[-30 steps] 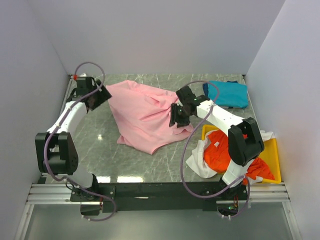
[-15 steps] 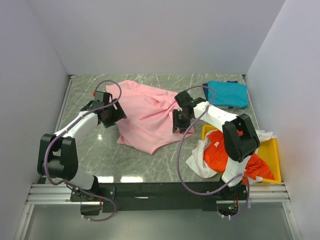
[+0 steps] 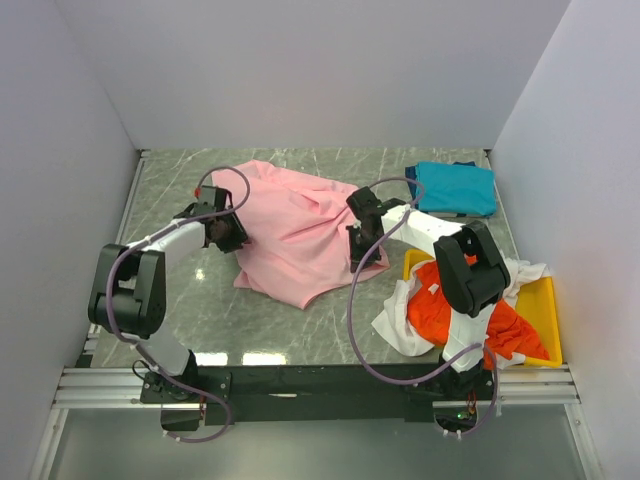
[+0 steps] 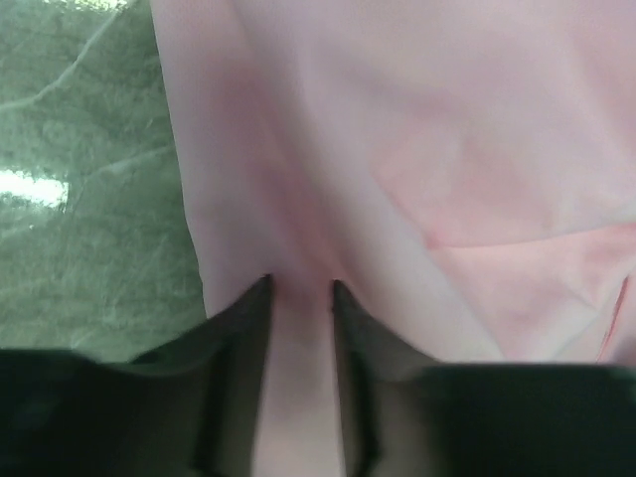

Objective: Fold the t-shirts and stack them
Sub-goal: Flatten the tshirt out

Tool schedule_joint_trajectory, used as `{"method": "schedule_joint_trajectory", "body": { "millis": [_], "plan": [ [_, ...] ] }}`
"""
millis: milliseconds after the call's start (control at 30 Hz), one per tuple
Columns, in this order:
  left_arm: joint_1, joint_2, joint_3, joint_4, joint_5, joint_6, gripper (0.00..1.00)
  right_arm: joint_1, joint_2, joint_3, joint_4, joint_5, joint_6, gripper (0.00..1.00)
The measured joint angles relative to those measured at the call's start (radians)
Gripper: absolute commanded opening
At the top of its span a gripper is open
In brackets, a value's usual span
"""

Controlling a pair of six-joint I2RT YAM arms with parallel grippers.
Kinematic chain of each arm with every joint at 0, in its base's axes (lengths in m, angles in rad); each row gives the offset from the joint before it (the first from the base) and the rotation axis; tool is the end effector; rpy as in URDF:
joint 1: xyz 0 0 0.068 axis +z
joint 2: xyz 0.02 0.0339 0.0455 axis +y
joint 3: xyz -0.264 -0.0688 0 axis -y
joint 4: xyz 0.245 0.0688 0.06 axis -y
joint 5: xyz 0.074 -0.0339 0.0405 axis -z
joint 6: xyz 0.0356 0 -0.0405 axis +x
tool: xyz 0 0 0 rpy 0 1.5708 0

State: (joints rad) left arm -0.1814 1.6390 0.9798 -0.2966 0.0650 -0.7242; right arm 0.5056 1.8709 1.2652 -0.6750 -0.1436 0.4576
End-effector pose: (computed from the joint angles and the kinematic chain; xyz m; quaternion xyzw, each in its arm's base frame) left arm 0.3257 -0.0621 0.1848 -0.2459 0.9204 -0.1602 0.2585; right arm 0.3167 0.1812 0.1709 -0.0341 0.9864 0.1297 0.0949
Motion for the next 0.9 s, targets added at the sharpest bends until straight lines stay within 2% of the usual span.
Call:
{"method": "schedule_joint_trajectory", "body": {
  "millis": [33, 67, 100, 133, 433, 633, 900],
  "plan": [
    [0.000, 0.014, 0.000, 0.008, -0.001, 0.002, 0.25, 0.000, -0.001, -0.004, 0.002, -0.003, -0.004, 0.06],
    [0.000, 0.029, 0.001, 0.014, -0.001, 0.006, 0.15, 0.000, -0.002, -0.010, 0.002, -0.007, -0.004, 0.00],
    [0.000, 0.042, 0.003, 0.021, -0.001, 0.007, 0.11, 0.000, -0.002, -0.013, 0.001, -0.009, -0.006, 0.00],
    [0.000, 0.055, 0.006, 0.023, -0.001, 0.010, 0.01, 0.000, -0.002, -0.015, 0.002, -0.015, -0.005, 0.00],
    [0.042, 0.203, 0.157, 0.030, -0.010, 0.070, 0.00, 0.003, -0.019, -0.016, -0.001, -0.122, -0.008, 0.00],
    [0.076, 0.317, 0.318, 0.029, -0.009, 0.138, 0.00, 0.036, -0.025, 0.014, -0.023, -0.222, -0.010, 0.00],
    [0.071, 0.484, 0.570, 0.020, 0.029, 0.210, 0.00, 0.139, 0.020, 0.225, -0.035, -0.369, 0.006, 0.00]
  ]
}}
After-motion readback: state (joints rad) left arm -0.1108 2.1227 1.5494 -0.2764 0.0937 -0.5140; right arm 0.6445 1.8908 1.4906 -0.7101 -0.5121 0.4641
